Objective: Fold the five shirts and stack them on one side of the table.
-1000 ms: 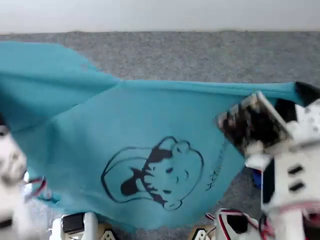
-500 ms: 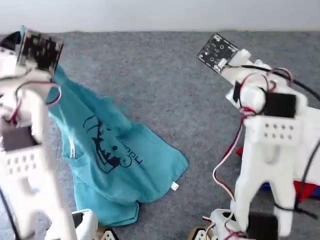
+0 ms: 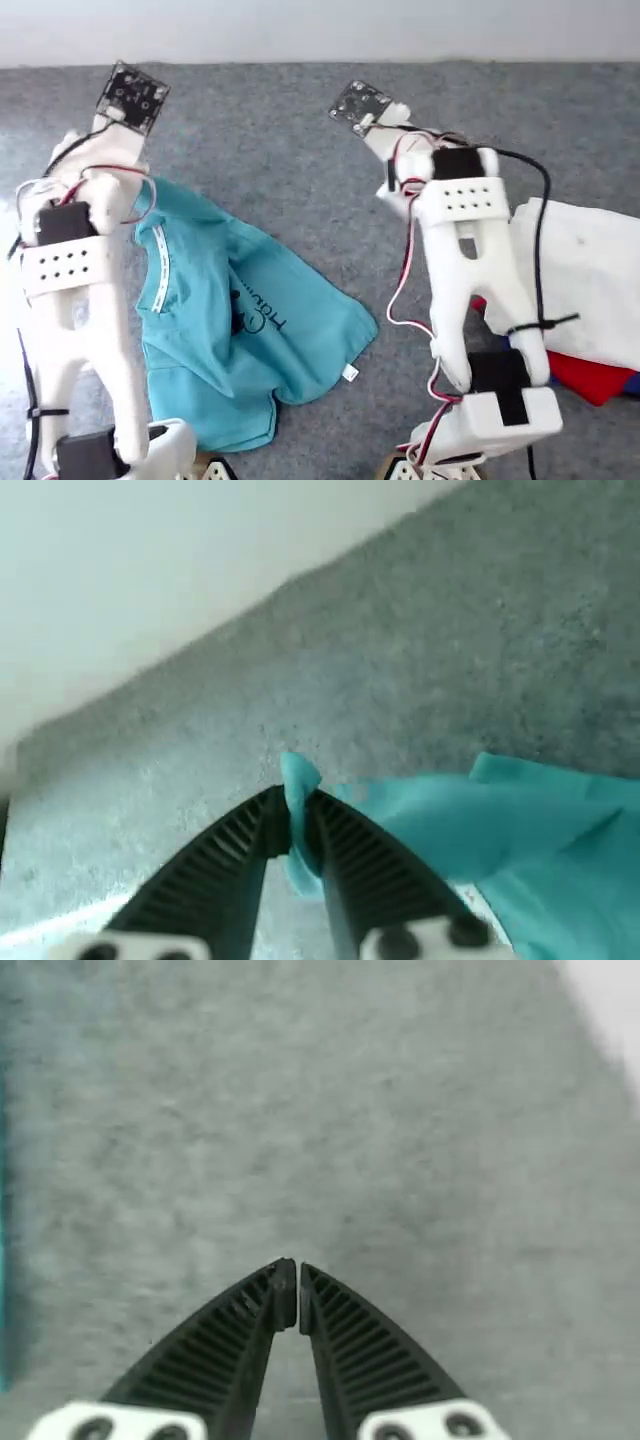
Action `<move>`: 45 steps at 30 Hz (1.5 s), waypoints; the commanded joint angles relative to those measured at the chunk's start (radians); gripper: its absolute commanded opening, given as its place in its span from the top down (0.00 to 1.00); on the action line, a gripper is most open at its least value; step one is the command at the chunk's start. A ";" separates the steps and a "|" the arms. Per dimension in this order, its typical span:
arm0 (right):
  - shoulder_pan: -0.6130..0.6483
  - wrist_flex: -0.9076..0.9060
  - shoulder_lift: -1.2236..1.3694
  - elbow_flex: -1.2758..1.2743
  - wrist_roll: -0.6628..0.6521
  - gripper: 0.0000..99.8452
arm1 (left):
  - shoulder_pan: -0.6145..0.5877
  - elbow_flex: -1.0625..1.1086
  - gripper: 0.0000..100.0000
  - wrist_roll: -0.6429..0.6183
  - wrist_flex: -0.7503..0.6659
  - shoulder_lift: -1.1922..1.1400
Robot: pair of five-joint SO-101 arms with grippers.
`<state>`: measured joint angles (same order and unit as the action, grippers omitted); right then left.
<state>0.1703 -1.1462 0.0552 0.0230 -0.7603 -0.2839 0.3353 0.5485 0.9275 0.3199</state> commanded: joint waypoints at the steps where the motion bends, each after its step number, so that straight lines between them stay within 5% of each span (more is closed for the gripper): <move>1: 0.030 -0.071 0.007 0.003 0.087 0.99 | -0.057 -0.012 0.99 0.006 0.054 0.031; 8: 0.033 -0.194 0.015 0.000 0.123 0.99 | -0.078 -0.041 0.99 0.002 -0.170 -0.077; 15: 0.018 -0.308 0.013 -0.002 0.123 0.99 | -0.091 -0.343 0.99 -0.098 -0.278 -0.313; 21: 0.022 -0.390 0.008 -0.002 0.123 0.99 | -0.098 -0.622 0.88 -0.100 0.006 -0.428; 41: 0.163 -0.602 0.200 0.002 0.126 0.99 | -0.100 -1.021 0.82 -0.107 0.827 -0.434; 45: 0.173 -0.602 0.205 -0.002 0.229 0.85 | -0.150 -1.020 0.82 -0.178 0.829 -0.356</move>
<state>0.3345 -1.7323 0.2624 0.0184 -0.6053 -0.3943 -0.6544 0.4012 1.7269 -0.1158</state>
